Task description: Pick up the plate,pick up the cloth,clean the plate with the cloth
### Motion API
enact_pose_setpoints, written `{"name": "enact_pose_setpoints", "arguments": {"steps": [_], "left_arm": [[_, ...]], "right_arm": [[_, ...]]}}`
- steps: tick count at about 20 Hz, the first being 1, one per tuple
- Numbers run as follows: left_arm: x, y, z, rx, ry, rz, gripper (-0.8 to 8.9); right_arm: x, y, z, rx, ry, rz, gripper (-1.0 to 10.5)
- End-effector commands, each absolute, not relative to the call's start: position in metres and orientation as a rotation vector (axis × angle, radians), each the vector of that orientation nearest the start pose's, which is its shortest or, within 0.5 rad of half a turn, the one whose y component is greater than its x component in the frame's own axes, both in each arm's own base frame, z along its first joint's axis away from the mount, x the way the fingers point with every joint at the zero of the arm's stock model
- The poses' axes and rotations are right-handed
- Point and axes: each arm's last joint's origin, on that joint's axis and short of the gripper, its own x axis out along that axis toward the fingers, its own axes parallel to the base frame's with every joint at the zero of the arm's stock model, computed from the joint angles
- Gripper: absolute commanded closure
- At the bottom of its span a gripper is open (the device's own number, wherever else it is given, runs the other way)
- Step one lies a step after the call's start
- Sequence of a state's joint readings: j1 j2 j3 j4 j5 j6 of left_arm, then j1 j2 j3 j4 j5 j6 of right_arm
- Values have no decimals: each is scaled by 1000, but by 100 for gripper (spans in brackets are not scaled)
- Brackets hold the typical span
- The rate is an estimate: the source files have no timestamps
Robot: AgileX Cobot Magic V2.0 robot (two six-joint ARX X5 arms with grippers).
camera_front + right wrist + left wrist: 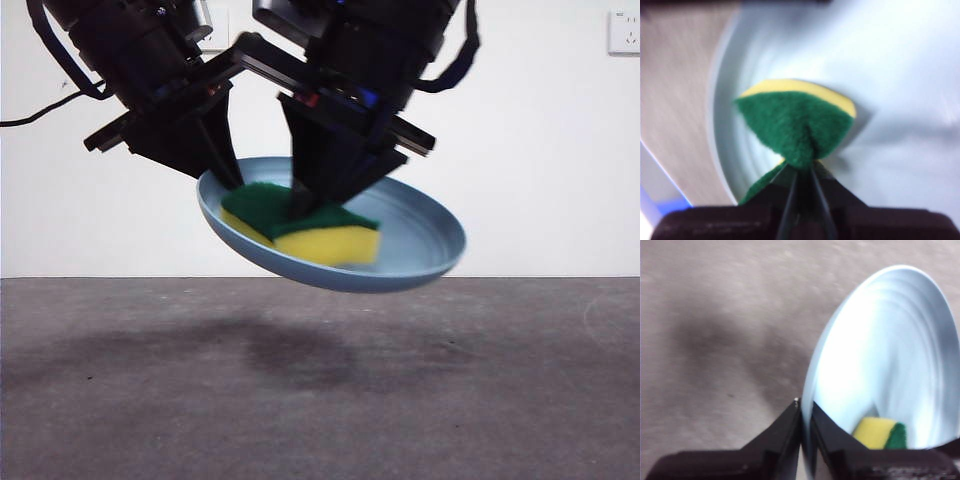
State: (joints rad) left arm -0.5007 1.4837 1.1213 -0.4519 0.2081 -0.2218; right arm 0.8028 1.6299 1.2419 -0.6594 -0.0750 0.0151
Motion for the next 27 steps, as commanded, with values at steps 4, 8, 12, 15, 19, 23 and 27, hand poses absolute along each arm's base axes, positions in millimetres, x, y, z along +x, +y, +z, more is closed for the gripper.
{"name": "enact_pose_setpoints", "arguments": {"steps": [4,8,12,15,19,23,27], "left_arm": [[269,-158,265,-128,928,-650,821],[267,-158,264,-148,949,-699,821],[267,-161,266,-175,945,-767,821],[269,-162,268,-183,915,-774,821],[275,-164,275,-234,833,-749,821],[281,-160,278,-247,777,-692,821],[284,-145,275,-308,850,-767,821]], "right_arm": [[253,202,239,-534,1052,411,955],[273,190,244,-468,964,339,955],[289,192,253,-293,843,458,955],[292,200,259,-170,790,589,955],[276,219,257,-102,852,802,955],[251,225,245,-251,1024,836,955],[250,202,238,-503,1104,494,955]]}}
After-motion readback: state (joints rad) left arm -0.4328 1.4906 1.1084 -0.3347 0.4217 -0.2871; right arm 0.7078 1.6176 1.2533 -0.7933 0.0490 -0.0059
